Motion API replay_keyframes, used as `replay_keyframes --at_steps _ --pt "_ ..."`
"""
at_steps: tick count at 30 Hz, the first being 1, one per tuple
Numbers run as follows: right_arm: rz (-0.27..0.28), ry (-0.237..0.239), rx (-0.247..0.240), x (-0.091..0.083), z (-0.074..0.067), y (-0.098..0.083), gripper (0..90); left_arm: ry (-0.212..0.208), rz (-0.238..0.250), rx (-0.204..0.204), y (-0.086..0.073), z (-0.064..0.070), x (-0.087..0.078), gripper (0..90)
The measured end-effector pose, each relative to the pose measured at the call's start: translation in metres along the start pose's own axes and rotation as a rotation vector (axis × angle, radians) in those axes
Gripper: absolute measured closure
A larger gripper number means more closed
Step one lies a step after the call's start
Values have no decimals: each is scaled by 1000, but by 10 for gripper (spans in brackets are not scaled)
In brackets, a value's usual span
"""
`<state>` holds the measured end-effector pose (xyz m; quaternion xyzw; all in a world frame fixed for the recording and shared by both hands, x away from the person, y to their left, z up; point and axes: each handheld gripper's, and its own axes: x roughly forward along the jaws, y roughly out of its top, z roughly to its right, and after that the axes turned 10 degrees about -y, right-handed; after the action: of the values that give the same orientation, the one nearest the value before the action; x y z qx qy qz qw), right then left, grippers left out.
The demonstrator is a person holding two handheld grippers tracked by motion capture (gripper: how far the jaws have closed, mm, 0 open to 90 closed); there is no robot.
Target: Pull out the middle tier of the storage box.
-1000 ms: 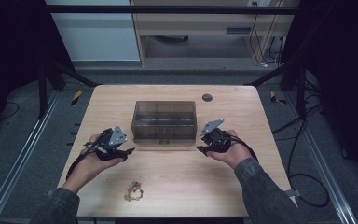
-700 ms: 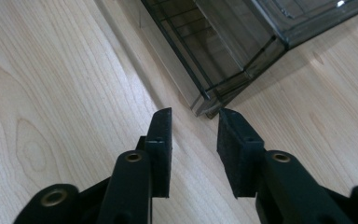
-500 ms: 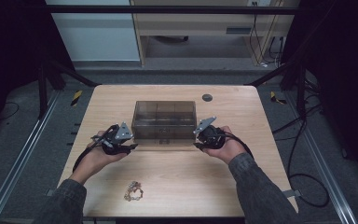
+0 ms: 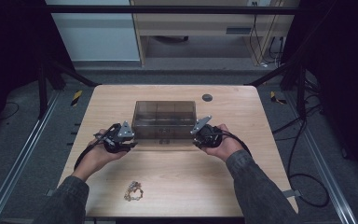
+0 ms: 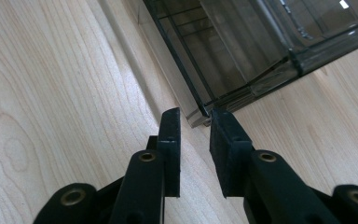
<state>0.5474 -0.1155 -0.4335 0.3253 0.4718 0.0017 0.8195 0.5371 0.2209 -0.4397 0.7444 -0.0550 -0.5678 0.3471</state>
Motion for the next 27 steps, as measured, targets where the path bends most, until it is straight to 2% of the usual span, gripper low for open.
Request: replay_keyframes --at_steps 4,12,17,27 --pt "-7 -6 -24 2 -1 1 782 -3 -4 -15 1 -1 1 723" --pt "-7 -7 -22 1 2 2 832 -14 -1 -33 0 -3 0 794" --pt "-13 -9 -23 0 2 2 848 -36 -12 -45 0 -6 -1 813" --pt "-16 -11 -31 -2 1 3 858 -45 -24 -35 1 -4 -3 822"
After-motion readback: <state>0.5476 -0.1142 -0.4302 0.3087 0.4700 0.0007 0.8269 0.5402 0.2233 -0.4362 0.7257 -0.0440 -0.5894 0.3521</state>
